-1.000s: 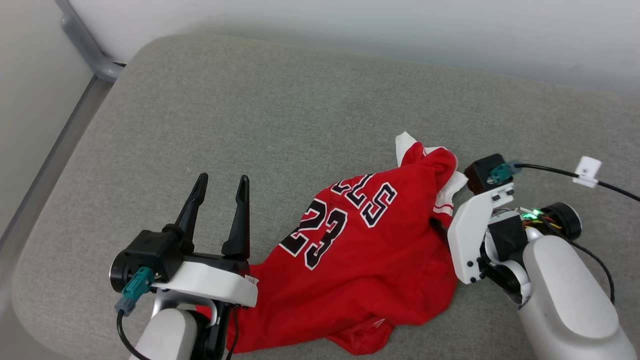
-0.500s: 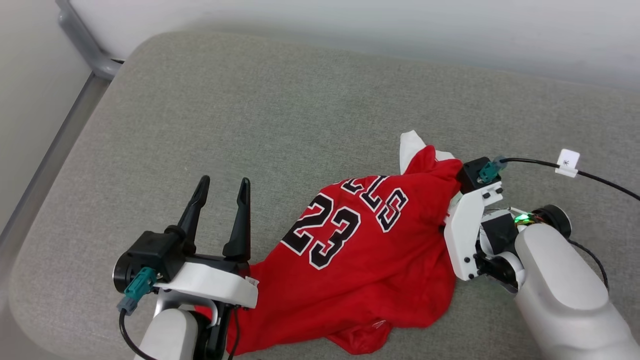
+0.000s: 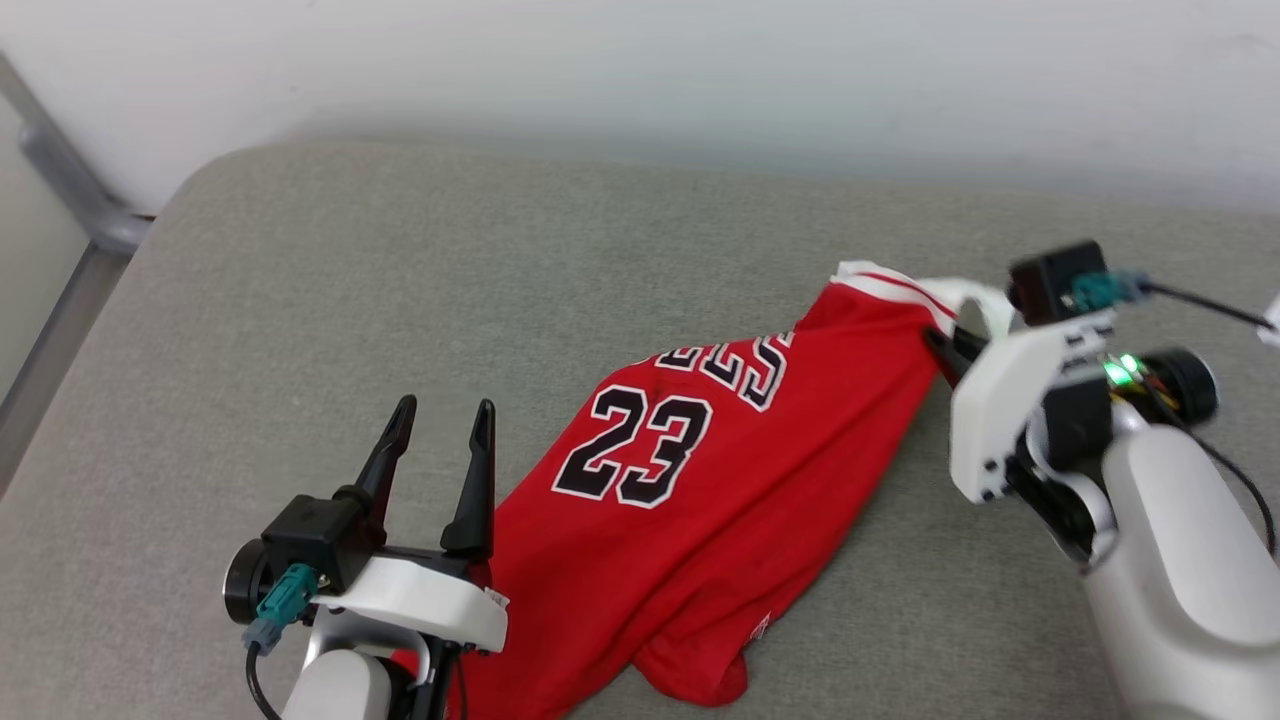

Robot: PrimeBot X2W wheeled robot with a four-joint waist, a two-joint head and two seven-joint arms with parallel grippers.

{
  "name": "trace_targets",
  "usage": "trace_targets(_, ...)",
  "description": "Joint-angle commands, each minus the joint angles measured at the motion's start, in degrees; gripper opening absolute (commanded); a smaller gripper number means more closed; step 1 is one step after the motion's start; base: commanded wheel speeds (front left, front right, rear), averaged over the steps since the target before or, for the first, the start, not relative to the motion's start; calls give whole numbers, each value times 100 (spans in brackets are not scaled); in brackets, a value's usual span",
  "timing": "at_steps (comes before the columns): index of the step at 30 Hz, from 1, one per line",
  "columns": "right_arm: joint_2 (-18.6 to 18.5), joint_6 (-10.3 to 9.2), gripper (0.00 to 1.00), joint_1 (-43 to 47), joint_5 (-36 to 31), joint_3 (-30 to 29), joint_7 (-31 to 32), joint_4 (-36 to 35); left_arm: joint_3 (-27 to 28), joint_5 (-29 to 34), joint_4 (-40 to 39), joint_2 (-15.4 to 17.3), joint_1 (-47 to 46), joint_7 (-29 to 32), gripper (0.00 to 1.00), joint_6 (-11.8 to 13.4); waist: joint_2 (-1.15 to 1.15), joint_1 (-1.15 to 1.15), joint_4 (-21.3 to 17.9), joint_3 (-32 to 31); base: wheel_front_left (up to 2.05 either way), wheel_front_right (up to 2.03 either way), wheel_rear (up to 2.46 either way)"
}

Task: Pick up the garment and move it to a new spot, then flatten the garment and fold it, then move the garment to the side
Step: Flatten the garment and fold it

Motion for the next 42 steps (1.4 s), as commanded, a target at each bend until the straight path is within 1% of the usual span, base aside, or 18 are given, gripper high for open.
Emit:
trace_targets(1, 40, -5, 0, 276, -36, -210, -30, -133, 20, 23, 19, -7, 64, -13, 100, -17, 0, 0, -151, -127, 0, 0, 0)
trace_targets(3, 101, -6, 0, 697, -188, -603, -60, -378, 25, 42, 49, -10, 116, -13, 100, -26, 0, 0, -225, -184, 0, 0, 0)
trace_targets(8, 402, -5, 0, 1988, -450, -1499, 69, -971, 63, 37, 135, 5, 234, -13, 100, -44, 0, 0, -348, -309, 0, 0, 0)
trace_targets(11, 584, -5, 0, 2751, -489, -1859, 182, -1200, 78, 29, 198, 22, 280, -13, 100, -51, 0, 0, -379, -346, 0, 0, 0)
trace_targets(13, 655, -5, 0, 3128, -510, -1998, 205, -1285, 91, 16, 239, 27, 310, -13, 100, -50, 0, 0, -388, -358, 0, 0, 0)
trace_targets(14, 686, -5, 7, 3283, -452, -2040, 222, -1294, 97, 8, 269, 32, 328, -13, 100, -50, 0, 0, -395, -361, 0, 0, 0)
trace_targets(15, 708, -5, 25, 3400, -415, -2055, 213, -1293, 112, 2, 288, 36, 337, -13, 100, -48, 0, 0, -408, -367, 0, 0, 0)
trace_targets(16, 719, -5, 34, 3497, -426, -2052, 161, -1289, 118, -3, 311, 35, 344, -13, 100, -47, 0, 0, -418, -376, 0, 0, 0)
trace_targets(17, 724, -5, 78, 3568, -375, -2068, 112, -1276, 123, -11, 339, 35, 362, -13, 100, -44, 0, 0, -425, -390, 0, 0, 0)
trace_targets(18, 728, -5, 100, 3615, -279, -2056, 42, -1258, 130, -19, 362, 36, 381, -13, 100, -39, 0, 0, -434, -408, 0, 0, 0)
trace_targets(21, 732, -4, 100, 3669, -89, -2007, -384, -1317, 142, -37, 426, 48, 442, -13, 100, -31, 0, 0, -448, -475, 0, 0, 0)
trace_targets(23, 733, -4, 100, 3684, -9, -2008, -777, -1406, 146, -51, 466, 59, 487, -13, 100, -25, 0, 0, -451, -520, 0, 0, 0)
trace_targets(27, 733, -4, 100, 3703, -54, -1998, -1637, -1682, 153, -55, 530, 85, 556, -13, 100, -11, 0, 0, -457, -619, 0, 0, 0)
trace_targets(31, 734, -4, 100, 3726, -250, -1916, -2234, -1980, 179, -93, 578, 127, 626, -12, 100, 13, 0, 0, -493, -711, 0, 0, 0)
trace_targets(35, 732, -4, 100, 3769, -465, -1798, -2494, -2319, 238, -123, 591, 184, 707, 14, 100, 70, 0, 0, -556, -801, 0, 0, 0)
trace_targets(42, 734, -4, 100, 4041, -614, -1662, -2413, -2916, 278, -143, 558, 303, 780, 127, 100, 140, 0, 0, -631, -895, 0, 0, 0)
